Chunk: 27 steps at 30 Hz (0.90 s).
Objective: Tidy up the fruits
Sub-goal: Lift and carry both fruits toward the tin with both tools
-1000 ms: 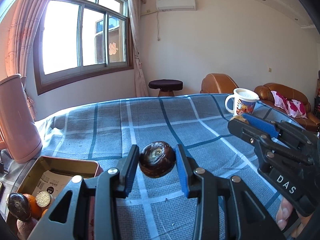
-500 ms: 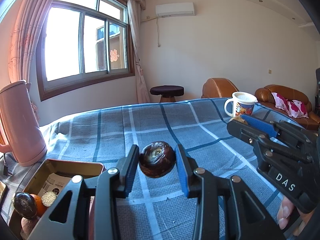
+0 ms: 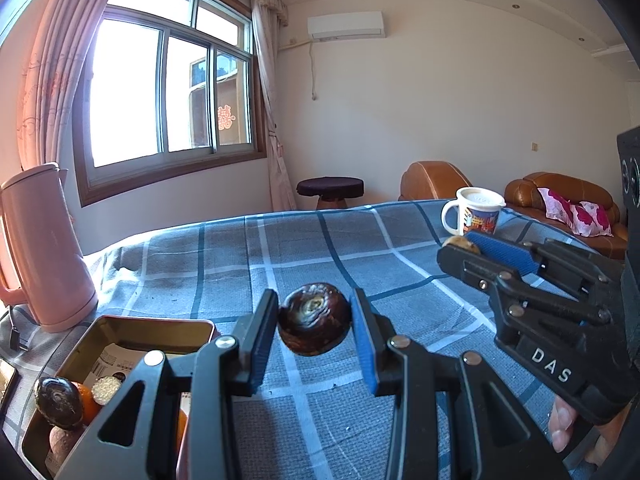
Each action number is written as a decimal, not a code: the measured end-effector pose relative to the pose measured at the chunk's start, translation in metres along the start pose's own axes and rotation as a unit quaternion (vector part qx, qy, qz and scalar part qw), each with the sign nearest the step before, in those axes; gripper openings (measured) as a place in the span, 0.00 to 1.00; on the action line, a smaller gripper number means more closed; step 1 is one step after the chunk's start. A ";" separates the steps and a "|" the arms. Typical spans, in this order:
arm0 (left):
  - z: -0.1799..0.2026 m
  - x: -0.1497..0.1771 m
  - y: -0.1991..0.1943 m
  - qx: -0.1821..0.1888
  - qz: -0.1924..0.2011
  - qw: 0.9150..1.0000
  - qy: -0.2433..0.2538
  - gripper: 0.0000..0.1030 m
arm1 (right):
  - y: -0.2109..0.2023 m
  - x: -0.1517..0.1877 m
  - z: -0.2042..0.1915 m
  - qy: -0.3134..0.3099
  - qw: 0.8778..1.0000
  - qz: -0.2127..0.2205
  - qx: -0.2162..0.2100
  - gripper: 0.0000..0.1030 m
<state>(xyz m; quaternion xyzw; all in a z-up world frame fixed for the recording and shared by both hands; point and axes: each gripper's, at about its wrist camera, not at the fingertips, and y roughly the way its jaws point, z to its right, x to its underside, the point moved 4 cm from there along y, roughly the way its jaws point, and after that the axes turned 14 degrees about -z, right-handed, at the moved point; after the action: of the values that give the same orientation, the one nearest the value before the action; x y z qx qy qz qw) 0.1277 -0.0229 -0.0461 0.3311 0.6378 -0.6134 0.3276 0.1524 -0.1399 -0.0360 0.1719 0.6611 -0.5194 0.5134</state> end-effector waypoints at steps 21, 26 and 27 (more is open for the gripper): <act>-0.041 0.021 -0.030 -0.001 0.005 0.999 -0.033 0.37 | 0.003 -0.001 -0.052 -0.039 0.998 -0.010 -0.044 0.27; -0.052 0.025 -0.036 -0.005 0.007 0.999 -0.039 0.37 | 0.005 -0.002 -0.065 -0.043 0.997 -0.013 -0.058 0.27; -0.054 0.026 -0.037 -0.006 0.006 0.999 -0.041 0.37 | 0.006 -0.003 -0.068 -0.044 0.997 -0.013 -0.059 0.27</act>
<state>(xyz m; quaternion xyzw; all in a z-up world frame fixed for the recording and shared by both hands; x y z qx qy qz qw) 0.0822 0.0304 -0.0451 0.3077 0.6257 -0.6203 0.3592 0.1242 -0.0777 -0.0410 0.1091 0.6695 -0.4932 0.5446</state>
